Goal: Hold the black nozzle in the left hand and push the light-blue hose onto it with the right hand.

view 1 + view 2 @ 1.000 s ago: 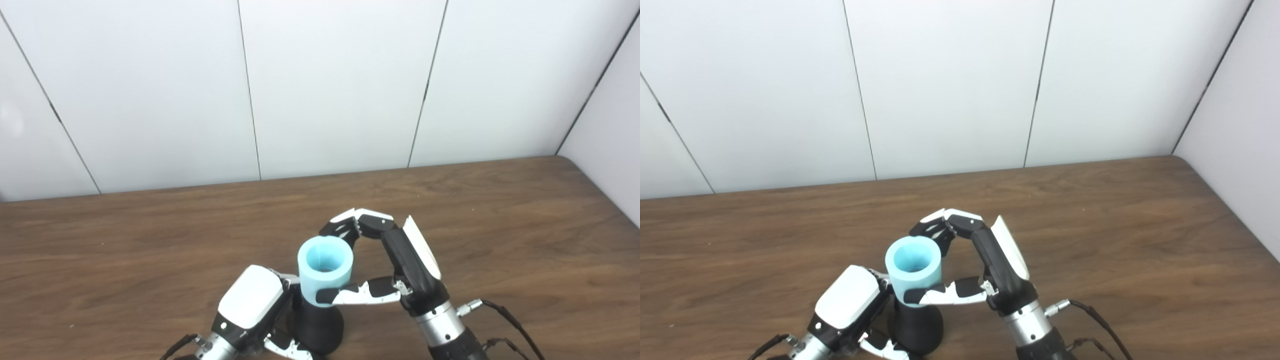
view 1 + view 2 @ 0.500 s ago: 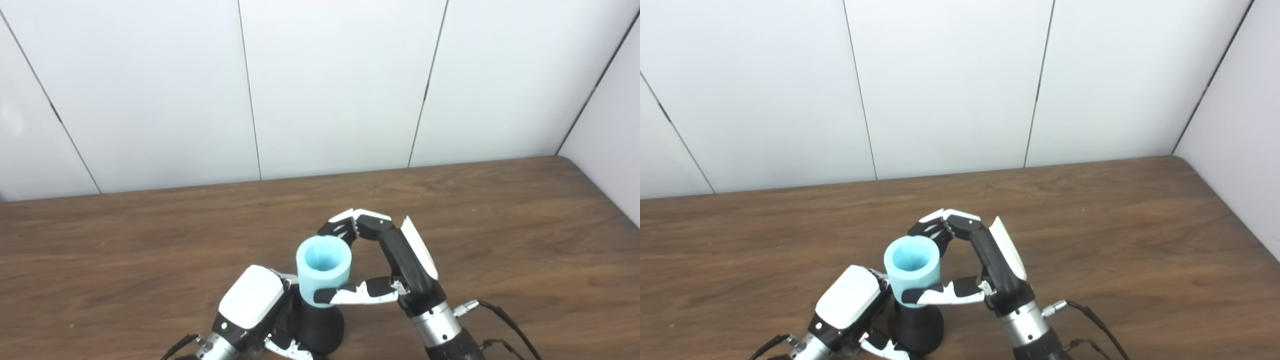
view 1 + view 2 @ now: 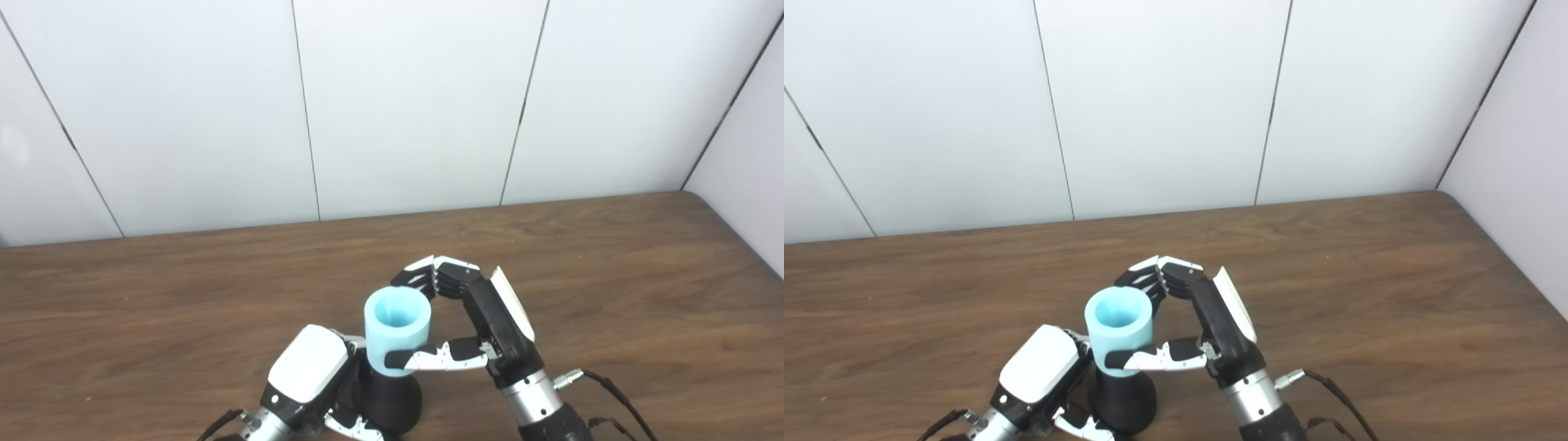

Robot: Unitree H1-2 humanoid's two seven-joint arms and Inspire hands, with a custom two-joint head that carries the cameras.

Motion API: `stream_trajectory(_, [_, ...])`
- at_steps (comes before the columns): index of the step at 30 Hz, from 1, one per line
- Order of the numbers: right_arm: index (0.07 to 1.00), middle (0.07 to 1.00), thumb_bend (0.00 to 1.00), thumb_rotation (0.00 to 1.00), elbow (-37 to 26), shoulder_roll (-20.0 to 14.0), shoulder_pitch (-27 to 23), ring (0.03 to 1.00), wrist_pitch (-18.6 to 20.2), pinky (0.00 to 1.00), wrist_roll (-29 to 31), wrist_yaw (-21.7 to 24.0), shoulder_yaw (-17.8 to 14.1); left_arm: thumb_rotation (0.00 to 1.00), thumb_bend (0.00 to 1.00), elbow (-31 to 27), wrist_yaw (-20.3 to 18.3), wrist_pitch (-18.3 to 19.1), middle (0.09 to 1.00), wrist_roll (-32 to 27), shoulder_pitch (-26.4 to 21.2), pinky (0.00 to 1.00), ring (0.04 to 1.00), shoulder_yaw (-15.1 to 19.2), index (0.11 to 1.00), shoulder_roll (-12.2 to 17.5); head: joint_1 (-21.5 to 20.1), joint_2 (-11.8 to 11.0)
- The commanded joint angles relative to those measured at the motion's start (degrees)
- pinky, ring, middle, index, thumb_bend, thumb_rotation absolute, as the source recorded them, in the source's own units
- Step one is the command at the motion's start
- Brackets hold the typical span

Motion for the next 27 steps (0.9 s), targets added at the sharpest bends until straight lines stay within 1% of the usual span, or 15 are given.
stream_trajectory(1, [0.522,0.485,0.52,0.0,0.0,0.2,-0.1,0.411,-0.8,0.31,-0.6,0.6,0.6,0.0,0.53,2.6,0.0,-0.4,0.471,0.1,3.1,0.14,0.173,-1.9,0.479,-1.3,-0.1,0.1])
stream_trajectory(6, [0.517,0.485,0.52,0.0,0.3,0.1,0.2,0.414,-1.4,0.31,-0.4,0.6,0.7,0.0,0.53,2.3,-0.4,-0.1,0.471,0.2,3.1,0.14,0.176,-1.8,0.48,-1.2,-0.2,0.1])
stream_trajectory(8, [0.522,0.485,0.52,0.0,0.0,0.3,0.4,0.409,-1.1,0.3,-0.6,0.5,0.7,0.0,0.53,2.3,-1.0,0.2,0.471,0.0,3.1,0.15,0.177,-1.8,0.48,-1.2,-0.2,0.1])
stream_trajectory(16, [0.534,0.479,0.51,0.0,-0.6,0.8,0.1,0.398,-1.6,0.29,0.3,-0.1,0.2,0.0,0.53,2.9,0.0,-0.3,0.471,0.3,2.9,0.14,0.174,-1.8,0.479,-1.2,-0.3,-0.1])
stream_trajectory(23, [0.531,0.484,0.51,0.0,-1.0,0.8,0.1,0.399,-1.4,0.29,1.1,-0.1,-0.1,0.0,0.53,2.7,-0.8,0.2,0.471,0.0,3.0,0.14,0.171,-1.8,0.48,-1.4,-0.3,-0.1])
stream_trajectory(27, [0.525,0.49,0.51,0.0,-1.2,1.0,-0.1,0.402,-1.7,0.29,1.4,-0.3,-0.3,0.0,0.52,3.0,-0.6,0.0,0.471,-0.1,2.9,0.14,0.176,-1.8,0.48,-1.4,-0.3,-0.1])
